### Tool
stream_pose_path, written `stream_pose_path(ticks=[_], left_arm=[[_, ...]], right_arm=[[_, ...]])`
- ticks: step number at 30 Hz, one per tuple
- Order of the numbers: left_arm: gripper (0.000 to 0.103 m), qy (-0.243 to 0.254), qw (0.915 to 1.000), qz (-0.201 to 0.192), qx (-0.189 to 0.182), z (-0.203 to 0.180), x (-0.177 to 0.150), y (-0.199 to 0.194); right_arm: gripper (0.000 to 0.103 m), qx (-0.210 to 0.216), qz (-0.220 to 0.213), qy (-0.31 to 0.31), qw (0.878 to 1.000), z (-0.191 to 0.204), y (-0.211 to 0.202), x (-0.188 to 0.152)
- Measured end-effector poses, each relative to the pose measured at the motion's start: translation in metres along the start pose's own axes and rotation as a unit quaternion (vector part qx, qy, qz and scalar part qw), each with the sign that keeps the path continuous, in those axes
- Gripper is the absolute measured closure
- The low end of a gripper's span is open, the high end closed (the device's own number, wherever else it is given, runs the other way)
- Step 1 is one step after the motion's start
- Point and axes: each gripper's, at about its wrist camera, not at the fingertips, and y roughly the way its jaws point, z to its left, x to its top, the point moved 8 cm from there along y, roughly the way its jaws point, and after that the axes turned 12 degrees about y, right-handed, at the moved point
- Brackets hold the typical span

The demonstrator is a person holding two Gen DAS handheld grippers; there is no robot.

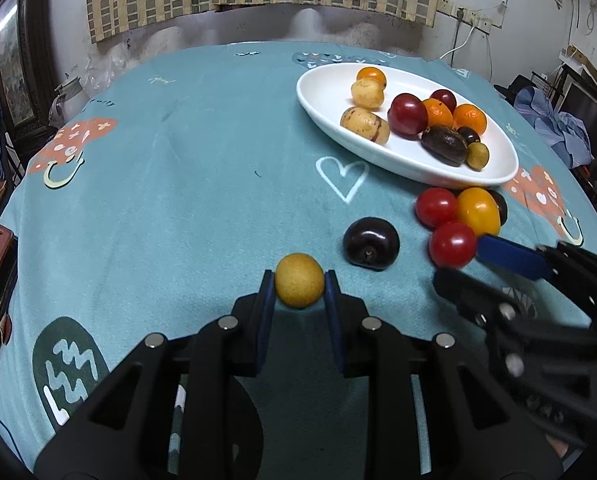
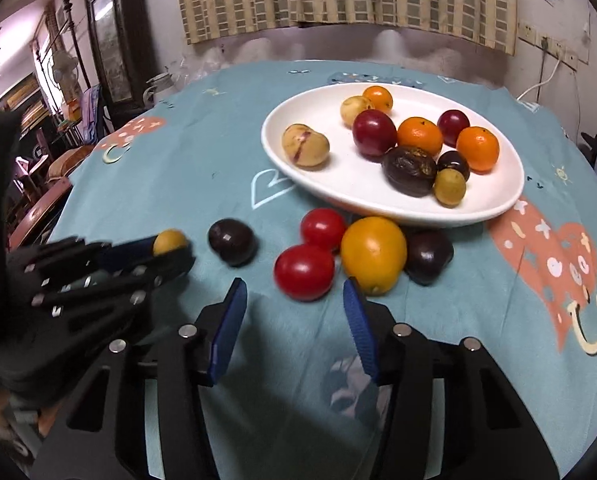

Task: Organize fruits
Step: 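Grasp a small yellow fruit with the left tool while the right tool grasps a red plum, then lower both held fruits onto the white plate and open both tools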

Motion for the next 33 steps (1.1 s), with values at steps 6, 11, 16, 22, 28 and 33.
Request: stream_pose_path(ticks=[6, 11, 16, 22, 28, 33], left_arm=[[0.078, 0.003, 1.0000, 0.001, 0.001, -0.001, 0.001, 0.001], [0.078, 0.007, 1.0000, 0.001, 0.001, -0.002, 0.001, 0.001], [0.078, 0.006, 1.0000, -0.001, -0.005, -0.001, 0.000, 0.000], [0.078, 0.019, 0.9990, -0.008, -0.039, -0.021, -0.004, -0.011], [0.078, 0.040, 0.9978, -0.045, -0.025, -0.033, 0.001, -0.031], [0.078, 0.054, 0.9961, -0.070, -0.006, -0.035, 0.019, -0.047]], right_arm=[[0.059, -0.016, 0.013, 0.001, 1.000, 0.004, 0.012, 0.003], [0.071, -0.015, 0.009, 0.015, 1.000, -0.002, 0.011, 0.002], [0.072, -0.007, 0.006, 0.016, 1.000, -0.010, -0.007, -0.008], [0.072, 0.001, -0.018, 0.036, 0.999, -0.038, -0.047, -0.032], [0.072, 0.010, -0.037, 0.043, 0.998, -0.043, -0.058, -0.026], [0.072, 0.014, -0.075, 0.052, 0.996, -0.046, -0.078, -0.007]])
